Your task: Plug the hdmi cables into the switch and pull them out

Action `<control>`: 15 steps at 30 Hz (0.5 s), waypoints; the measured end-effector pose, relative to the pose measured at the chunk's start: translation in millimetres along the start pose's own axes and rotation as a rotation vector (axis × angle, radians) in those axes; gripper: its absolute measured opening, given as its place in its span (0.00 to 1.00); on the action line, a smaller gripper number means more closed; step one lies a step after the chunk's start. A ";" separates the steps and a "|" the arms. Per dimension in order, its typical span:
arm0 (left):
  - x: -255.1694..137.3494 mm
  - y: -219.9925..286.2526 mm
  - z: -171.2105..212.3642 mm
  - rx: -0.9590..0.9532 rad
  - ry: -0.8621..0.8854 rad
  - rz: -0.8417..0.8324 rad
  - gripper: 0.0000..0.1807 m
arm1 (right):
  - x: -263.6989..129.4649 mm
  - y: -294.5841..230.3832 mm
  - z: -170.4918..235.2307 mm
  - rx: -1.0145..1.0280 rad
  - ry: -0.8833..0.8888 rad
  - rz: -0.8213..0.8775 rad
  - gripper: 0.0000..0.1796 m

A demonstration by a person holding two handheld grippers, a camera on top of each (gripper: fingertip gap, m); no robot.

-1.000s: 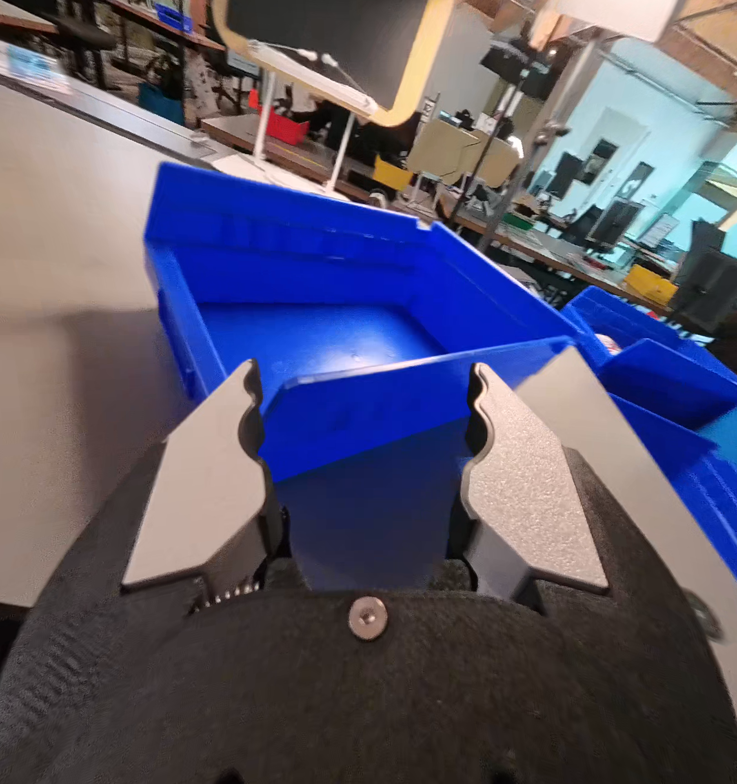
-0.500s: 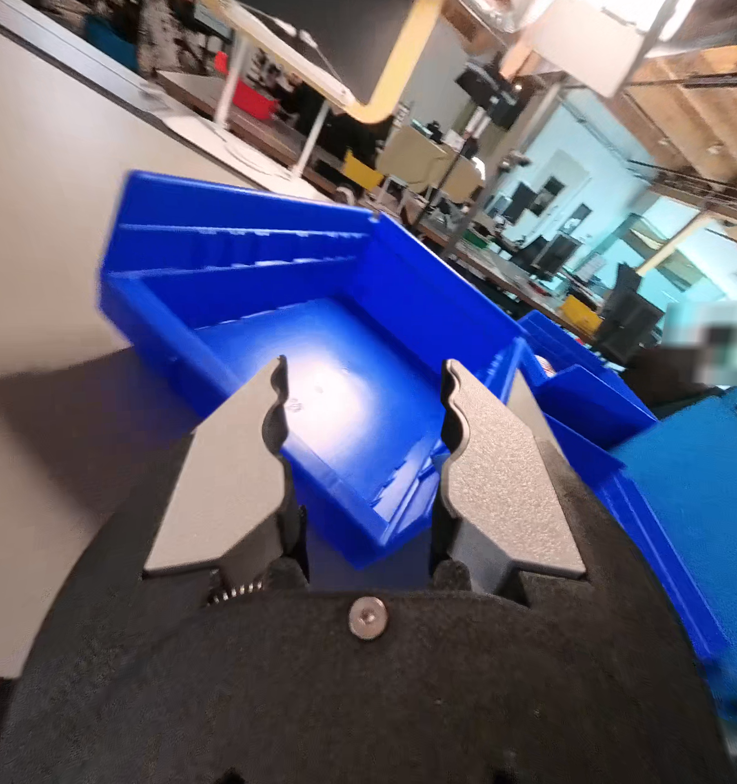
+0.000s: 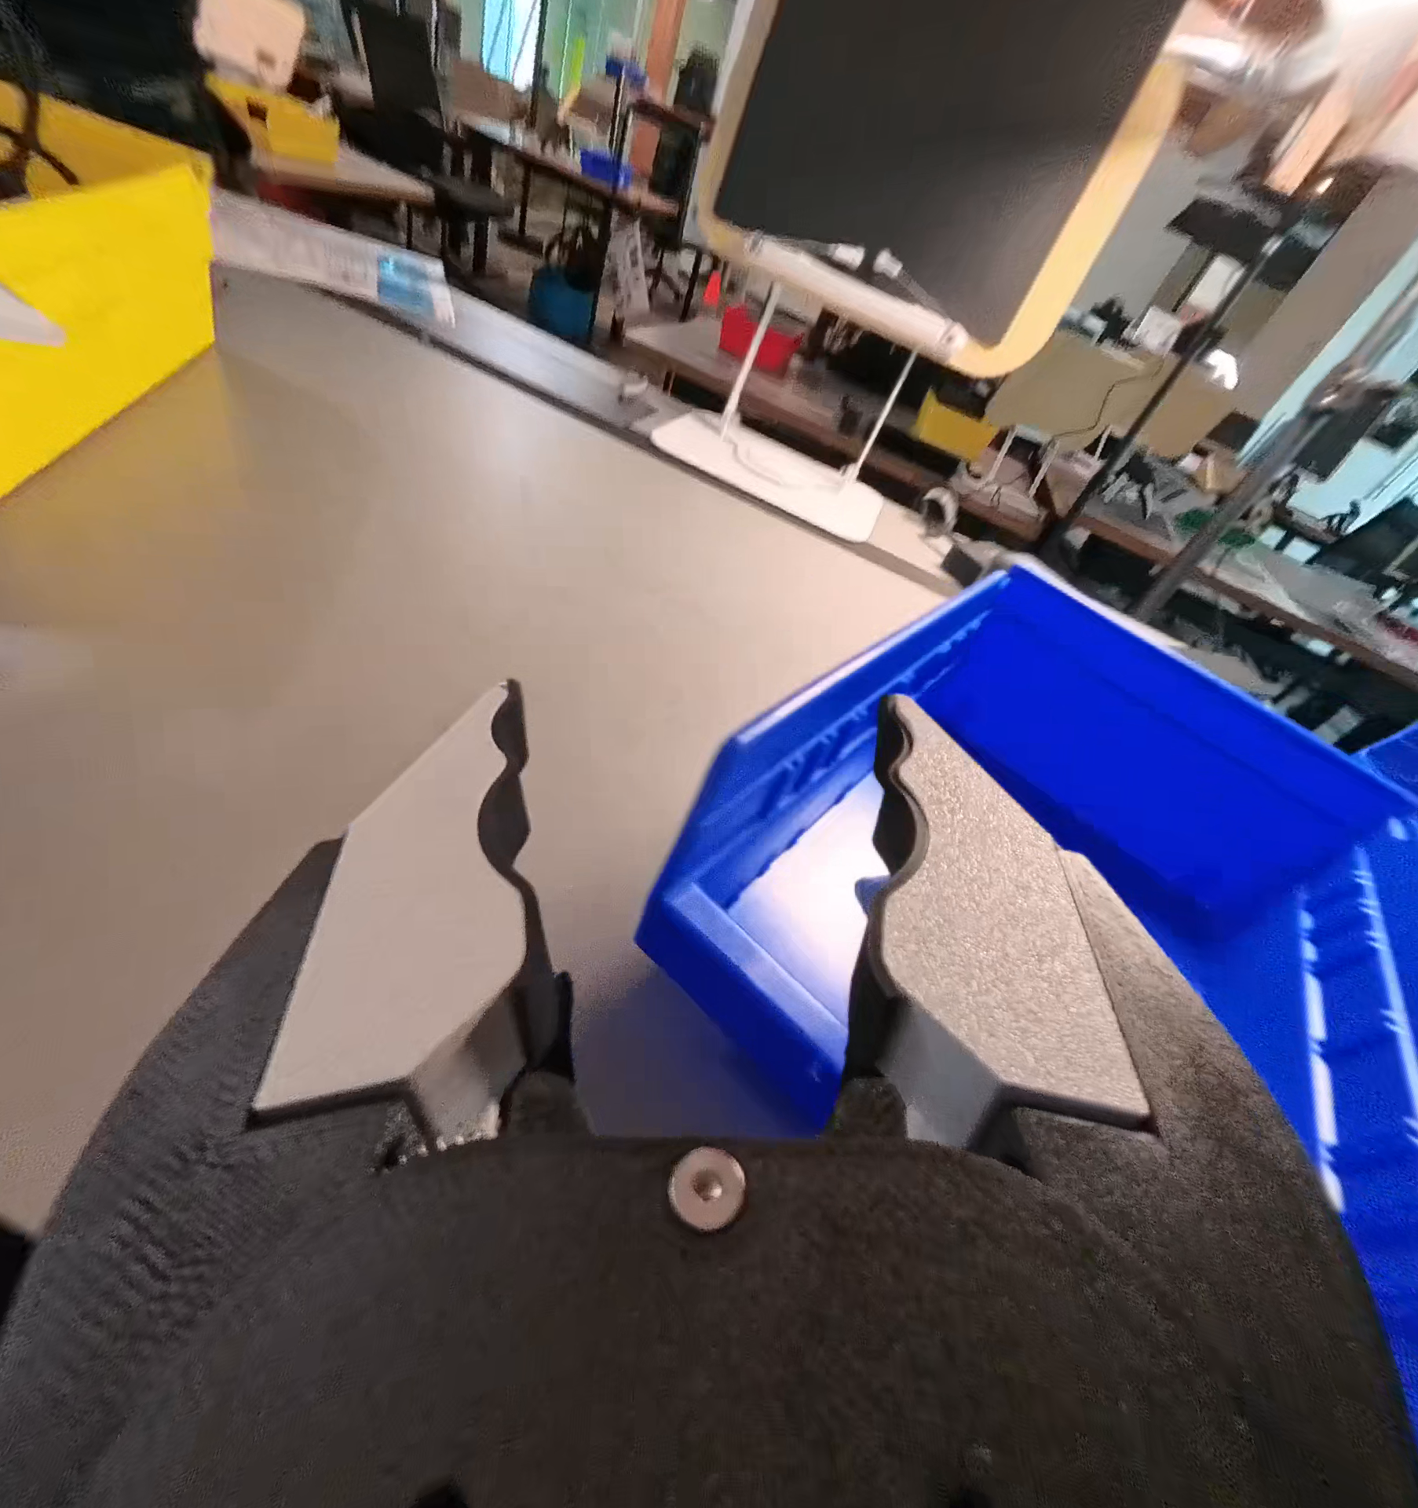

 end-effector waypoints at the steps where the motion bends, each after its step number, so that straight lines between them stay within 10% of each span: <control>1: 9.8 1.3 0.4 0.002 -0.021 -0.013 0.42 | 11.5 -2.1 1.4 -0.011 -0.029 0.011 0.49; 8: 18.6 -17.1 1.1 0.063 0.020 -0.070 0.13 | 30.2 26.6 26.0 -0.056 -0.096 0.133 0.16; 15: -2.6 -68.6 12.1 0.098 0.061 -0.144 0.02 | -4.3 71.2 50.9 -0.023 -0.101 0.219 0.06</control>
Point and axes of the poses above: each gripper's, where its closed fingertips meet, x out along the fingers, z out of its underside, y = z × x across the jaws, the point moved 2 cm from there along -x, back along the fingers, and after that the axes turned 3 degrees about -y, right-handed, at the moved point
